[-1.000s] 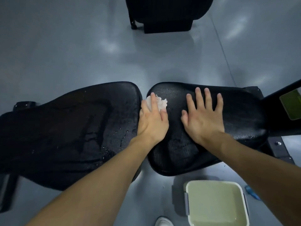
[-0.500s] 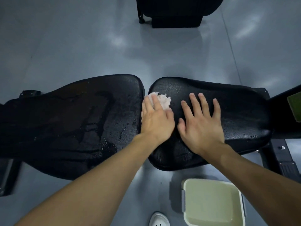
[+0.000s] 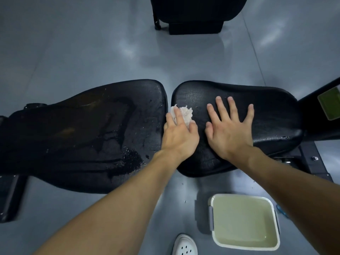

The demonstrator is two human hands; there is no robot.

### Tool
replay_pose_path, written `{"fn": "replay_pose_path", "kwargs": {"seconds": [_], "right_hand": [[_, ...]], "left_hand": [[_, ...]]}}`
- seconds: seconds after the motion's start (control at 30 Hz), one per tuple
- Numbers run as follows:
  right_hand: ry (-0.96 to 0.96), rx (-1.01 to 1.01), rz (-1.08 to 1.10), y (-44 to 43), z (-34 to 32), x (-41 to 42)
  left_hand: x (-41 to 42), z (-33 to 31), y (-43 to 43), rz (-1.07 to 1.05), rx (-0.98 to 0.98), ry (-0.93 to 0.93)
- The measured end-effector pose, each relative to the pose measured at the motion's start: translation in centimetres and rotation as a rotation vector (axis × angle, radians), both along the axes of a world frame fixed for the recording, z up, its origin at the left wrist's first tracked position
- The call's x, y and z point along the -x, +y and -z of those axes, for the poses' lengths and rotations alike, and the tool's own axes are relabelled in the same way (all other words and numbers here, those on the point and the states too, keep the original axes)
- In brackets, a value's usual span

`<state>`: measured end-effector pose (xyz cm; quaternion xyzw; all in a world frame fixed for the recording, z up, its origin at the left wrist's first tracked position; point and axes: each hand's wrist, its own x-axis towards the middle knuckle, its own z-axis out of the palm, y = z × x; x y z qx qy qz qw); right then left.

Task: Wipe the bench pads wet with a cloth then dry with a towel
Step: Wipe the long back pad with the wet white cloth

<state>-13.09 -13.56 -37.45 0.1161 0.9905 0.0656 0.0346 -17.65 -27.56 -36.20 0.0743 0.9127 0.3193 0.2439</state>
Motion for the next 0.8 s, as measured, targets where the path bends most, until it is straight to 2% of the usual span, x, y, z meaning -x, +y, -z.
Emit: {"fn": "replay_pose_path", "kwargs": {"seconds": [0.17, 0.33, 0.5, 0.6, 0.8], "right_hand": [[-0.005, 0.035, -0.017, -0.7, 0.1, -2.1], [-0.018, 0.058, -0.044, -1.3, 0.0, -4.2], [-0.016, 0.096, -0.045, -1.2, -0.1, -4.2], [-0.008, 0.106, -0.045, -1.1, 0.1, -4.2], [-0.027, 0.118, -0.042, -1.1, -0.1, -4.3]], "left_hand": [[-4.0, 0.6, -1.4, -0.032, -0.018, 0.033], [-10.0, 1.7, -3.3, -0.03, -0.16, 0.039], [-7.5, 1.1, -0.5, -0.176, -0.039, 0.053], [-7.1, 0.9, -0.8, -0.146, -0.004, 0.039], [-5.5, -0.6, -4.7, 0.014, 0.038, 0.138]]}}
